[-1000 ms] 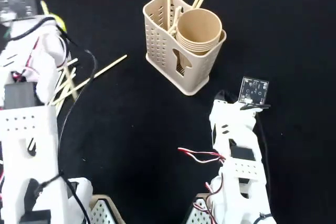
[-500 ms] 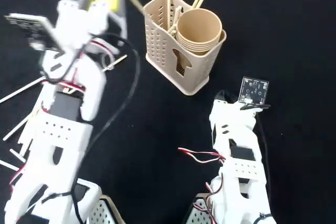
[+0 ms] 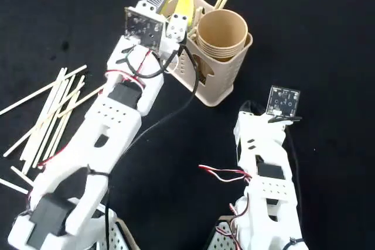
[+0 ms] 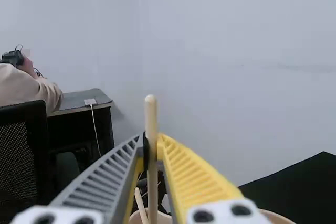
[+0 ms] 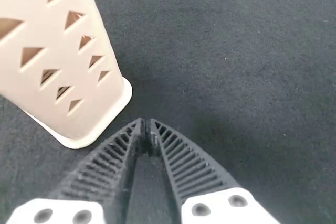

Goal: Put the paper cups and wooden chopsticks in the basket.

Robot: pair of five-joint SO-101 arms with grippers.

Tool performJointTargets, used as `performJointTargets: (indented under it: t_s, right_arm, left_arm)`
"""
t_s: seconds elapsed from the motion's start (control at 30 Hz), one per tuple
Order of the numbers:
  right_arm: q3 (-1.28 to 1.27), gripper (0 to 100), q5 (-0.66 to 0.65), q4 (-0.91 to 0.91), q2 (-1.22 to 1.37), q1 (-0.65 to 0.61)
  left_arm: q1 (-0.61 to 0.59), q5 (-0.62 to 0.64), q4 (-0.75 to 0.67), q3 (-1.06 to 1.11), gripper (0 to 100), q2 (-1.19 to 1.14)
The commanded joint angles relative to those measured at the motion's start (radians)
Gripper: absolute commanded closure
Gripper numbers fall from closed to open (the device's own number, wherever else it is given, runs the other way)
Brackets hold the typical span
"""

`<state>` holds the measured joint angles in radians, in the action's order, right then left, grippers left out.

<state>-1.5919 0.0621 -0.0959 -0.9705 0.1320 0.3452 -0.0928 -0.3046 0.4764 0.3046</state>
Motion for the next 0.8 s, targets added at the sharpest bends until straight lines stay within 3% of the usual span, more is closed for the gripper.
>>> performJointTargets:
  t_s: [0.0,0.07,0.13,0.33,0.43,0.6,0.77]
  right_arm:
    - [0.005,98.3,-0.005,0.017,-0.022,-0.011]
    - [0.005,98.3,-0.005,0.017,-0.022,-0.011]
    - [0.005,98.3,-0.005,0.017,-0.022,-0.011]
    - [0.005,98.3,-0.005,0.017,-0.022,-0.011]
    - [0.005,98.3,-0.005,0.017,-0.022,-0.011]
    - [0.005,98.3,-0.005,0.017,-0.022,-0.011]
    - [0.005,98.3,-0.005,0.017,-0.022,-0.011]
  left_arm:
    - [-0.018,-0.012,-0.017,-0.048,97,-0.002]
    - [-0.015,0.0,0.002,-0.041,97,-0.002]
    - [-0.022,0.078,0.124,-0.065,92,0.002]
    - [-0.065,0.443,0.879,-0.392,69,0.037]
    - [-0.067,0.446,1.132,-0.575,67,-0.003]
    - [-0.151,0.456,1.355,-0.746,67,-0.037]
    - [-0.398,0.468,1.582,-0.788,67,-0.035]
